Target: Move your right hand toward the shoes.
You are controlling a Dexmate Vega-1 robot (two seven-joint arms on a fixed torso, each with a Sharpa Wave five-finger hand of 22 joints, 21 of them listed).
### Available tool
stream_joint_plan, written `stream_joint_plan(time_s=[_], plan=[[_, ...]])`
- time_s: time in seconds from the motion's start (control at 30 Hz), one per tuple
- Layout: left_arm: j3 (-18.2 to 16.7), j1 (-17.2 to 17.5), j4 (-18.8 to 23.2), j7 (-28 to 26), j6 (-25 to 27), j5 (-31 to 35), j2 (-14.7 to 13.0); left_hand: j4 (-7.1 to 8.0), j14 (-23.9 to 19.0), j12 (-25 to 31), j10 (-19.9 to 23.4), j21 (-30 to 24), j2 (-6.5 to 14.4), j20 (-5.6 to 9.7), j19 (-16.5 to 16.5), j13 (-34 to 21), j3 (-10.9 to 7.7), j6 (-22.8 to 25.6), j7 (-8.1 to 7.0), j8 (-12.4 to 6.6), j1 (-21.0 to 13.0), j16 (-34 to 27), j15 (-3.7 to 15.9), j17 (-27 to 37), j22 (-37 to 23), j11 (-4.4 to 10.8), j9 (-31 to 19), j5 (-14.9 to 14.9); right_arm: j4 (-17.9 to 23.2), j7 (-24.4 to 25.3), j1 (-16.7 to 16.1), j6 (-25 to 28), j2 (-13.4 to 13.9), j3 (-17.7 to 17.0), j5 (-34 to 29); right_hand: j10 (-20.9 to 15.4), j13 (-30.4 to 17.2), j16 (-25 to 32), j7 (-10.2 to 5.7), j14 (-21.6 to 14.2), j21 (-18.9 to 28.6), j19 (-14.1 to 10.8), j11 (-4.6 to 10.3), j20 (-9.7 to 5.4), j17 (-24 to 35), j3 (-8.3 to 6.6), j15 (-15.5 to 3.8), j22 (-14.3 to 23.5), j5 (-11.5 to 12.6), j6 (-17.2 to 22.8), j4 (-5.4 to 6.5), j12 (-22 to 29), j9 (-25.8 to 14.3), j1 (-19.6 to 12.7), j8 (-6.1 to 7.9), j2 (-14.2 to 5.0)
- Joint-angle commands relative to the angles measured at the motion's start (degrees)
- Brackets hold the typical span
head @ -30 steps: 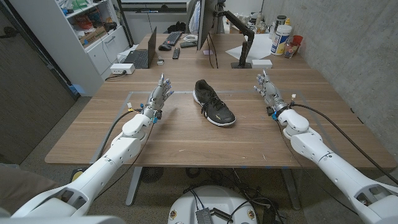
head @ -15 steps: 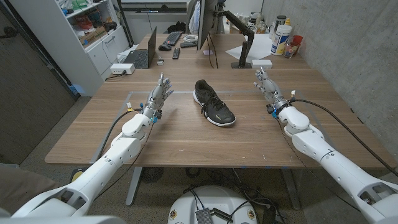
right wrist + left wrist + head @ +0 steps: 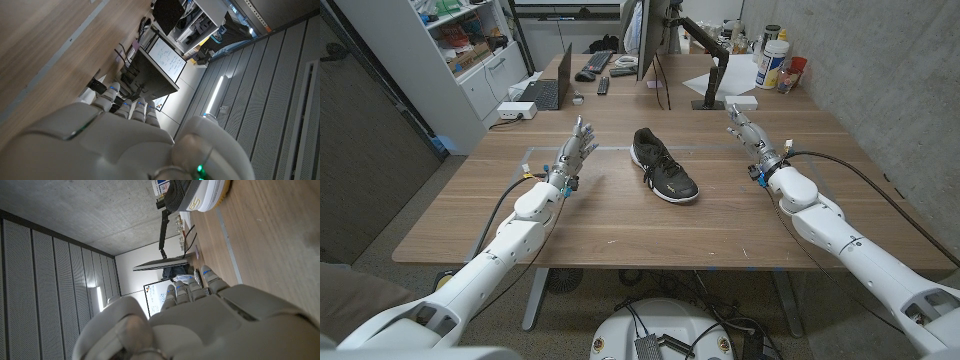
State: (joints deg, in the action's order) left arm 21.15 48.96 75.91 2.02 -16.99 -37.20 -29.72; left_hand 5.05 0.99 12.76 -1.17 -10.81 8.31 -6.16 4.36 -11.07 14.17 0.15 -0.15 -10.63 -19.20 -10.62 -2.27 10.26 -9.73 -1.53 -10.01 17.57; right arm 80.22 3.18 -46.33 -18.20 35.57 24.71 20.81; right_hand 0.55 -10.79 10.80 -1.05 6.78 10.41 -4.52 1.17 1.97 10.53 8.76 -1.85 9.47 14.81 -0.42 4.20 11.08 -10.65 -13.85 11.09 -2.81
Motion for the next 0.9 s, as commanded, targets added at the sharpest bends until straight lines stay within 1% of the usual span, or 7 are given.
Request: stream_joint_plan(time_s=[0.03,0.17,0.2,0.27,0.4,0.63,0.9], plan=[[-0.24,-0.37,-0.7,0.3,-0.49,0.22,-0.3,0.24,0.42,-0.07,0.22,-0.17,-0.05,-0.39,-0.1,-0.11,0.04,-0.27,-0.69,-0.24,-0.55,-0.11,-0.03,0.2,-0.27,0.09,-0.19,-0.08,1.81,2.04,1.09,0.96,1.8,1.46,-6.71,0.12,-0.22,-0.06,-0.66,0.7,-0.11,0.49,0.46,0.2,0.22,0.4,-0.62,0.18,0.02,-0.17,-0.17,0.02,-0.2,-0.56,0.26,0.2],[-0.21,-0.38,-0.73,0.06,-0.99,0.74,-0.36,0.25,0.9,-0.31,-0.29,-0.12,-0.05,-0.18,-0.25,-0.1,0.0,-0.89,-0.46,0.02,-0.63,0.06,-0.03,0.19,-0.27,0.05,-0.18,-0.16,2.29,2.54,1.29,1.12,2.23,1.71,-8.33,0.21,-0.22,-0.07,-0.69,0.79,-0.09,0.52,0.42,0.21,0.22,0.41,-0.7,0.18,0.01,-0.29,-0.2,0.0,-0.2,-0.6,0.21,0.21],[-0.27,-0.31,-0.68,-0.24,-1.11,0.82,-0.28,0.26,1.26,-0.4,-0.48,-0.04,-0.07,0.06,-0.48,-0.11,-0.02,-1.29,-0.53,0.16,-0.67,0.17,-0.13,0.19,-0.27,-0.03,-0.17,-0.22,2.3,2.52,1.29,1.07,2.21,1.68,-8.32,0.21,-0.22,-0.06,-0.71,0.79,-0.09,0.54,0.42,0.14,0.22,0.42,-0.74,0.18,0.01,-0.36,-0.21,0.0,-0.2,-0.62,0.18,0.22],[-0.31,-0.26,-0.64,-0.34,-1.22,0.86,-0.27,0.28,1.9,-0.66,-1.08,0.07,-0.1,0.26,-0.86,-0.11,-0.05,-2.53,-1.28,0.54,-0.75,0.31,0.0,0.19,-0.27,0.01,-0.16,-0.35,2.23,2.49,1.29,0.9,2.13,1.61,-8.27,0.25,-0.22,-0.04,-0.77,0.79,-0.07,0.52,0.45,0.1,0.21,0.43,-0.73,0.17,0.0,-0.47,-0.24,-0.01,-0.2,-0.66,0.13,0.23],[-0.55,0.0,-0.25,-0.8,-1.3,0.89,-0.38,0.3,2.37,-0.82,-1.45,0.22,-0.1,0.42,-1.35,-0.1,-0.08,-2.72,-1.47,0.51,-0.82,0.41,0.1,0.19,-0.27,0.03,-0.15,-0.42,2.75,3.52,1.45,0.81,2.67,1.95,-10.71,0.26,-0.22,-0.02,-0.74,0.81,-0.05,0.55,0.51,0.12,0.2,0.43,-0.73,0.17,-0.01,-0.5,-0.3,-0.01,-0.2,-0.76,0.12,0.25],[-0.86,0.46,0.29,-1.66,-1.59,1.03,-0.38,0.32,2.78,-0.93,-1.78,0.26,-0.07,0.45,-1.7,-0.1,-0.14,-3.36,-0.95,0.6,-0.91,0.42,0.28,0.18,-0.26,0.46,-0.14,-0.53,3.36,3.72,1.83,0.71,2.98,2.17,-12.39,0.29,-0.21,0.01,-0.85,0.81,-0.03,0.6,0.62,0.14,0.19,0.43,-0.78,0.17,-0.03,-0.56,-0.4,0.0,-0.19,-0.91,0.1,0.26],[-0.94,0.62,0.5,-1.84,-1.53,0.96,-0.39,0.34,2.82,-0.91,-1.75,0.23,-0.07,0.5,-1.76,-0.1,-0.17,-3.5,-0.9,0.56,-0.96,0.36,0.26,0.18,-0.26,0.45,-0.14,-0.58,4.85,5.35,2.01,1.13,4.44,2.79,-17.49,0.27,-0.21,0.05,-0.95,0.82,0.0,0.63,0.77,0.17,0.18,0.43,-0.87,0.16,-0.06,-0.48,-0.51,0.02,-0.19,-1.08,0.14,0.28]])
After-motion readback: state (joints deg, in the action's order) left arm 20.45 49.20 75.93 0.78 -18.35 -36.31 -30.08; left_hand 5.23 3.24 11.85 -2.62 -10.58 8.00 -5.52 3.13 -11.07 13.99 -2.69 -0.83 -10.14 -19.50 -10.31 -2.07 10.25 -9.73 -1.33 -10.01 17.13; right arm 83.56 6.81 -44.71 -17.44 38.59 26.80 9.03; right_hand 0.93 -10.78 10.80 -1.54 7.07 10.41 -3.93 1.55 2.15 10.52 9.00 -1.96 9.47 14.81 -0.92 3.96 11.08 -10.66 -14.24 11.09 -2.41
